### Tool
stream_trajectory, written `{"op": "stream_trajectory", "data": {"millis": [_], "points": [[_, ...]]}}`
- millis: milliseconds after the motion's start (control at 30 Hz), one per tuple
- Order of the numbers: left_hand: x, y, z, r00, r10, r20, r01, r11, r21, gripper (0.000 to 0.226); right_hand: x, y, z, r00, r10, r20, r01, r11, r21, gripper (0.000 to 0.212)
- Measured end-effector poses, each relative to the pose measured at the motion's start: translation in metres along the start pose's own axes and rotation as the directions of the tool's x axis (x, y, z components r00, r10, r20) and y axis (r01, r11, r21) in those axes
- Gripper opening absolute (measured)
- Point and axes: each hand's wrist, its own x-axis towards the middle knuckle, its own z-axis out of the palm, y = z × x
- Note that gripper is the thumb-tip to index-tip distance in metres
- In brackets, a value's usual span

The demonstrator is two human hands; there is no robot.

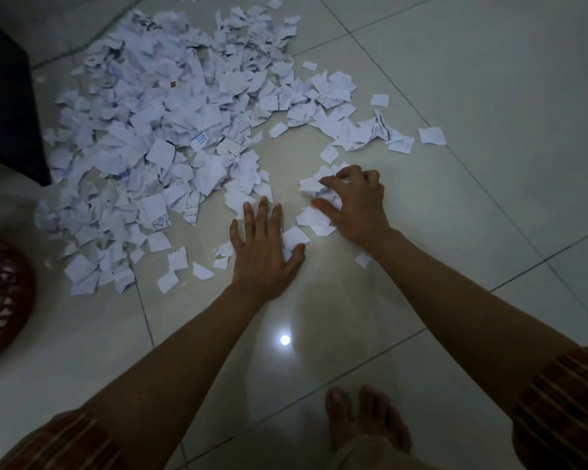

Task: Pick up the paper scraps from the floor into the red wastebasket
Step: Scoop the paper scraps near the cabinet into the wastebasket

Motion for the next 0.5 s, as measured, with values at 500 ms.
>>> {"op": "stream_trajectory", "data": {"millis": [500], "points": [[0.015, 0.0, -0.019, 0.999, -0.009, -0.052, 0.001, 0.987, -0.161, 0.07, -0.044, -0.016, 0.009, 0.993, 0.063, 0.097, -0.047, 0.986, -0.163, 0.121]]}}
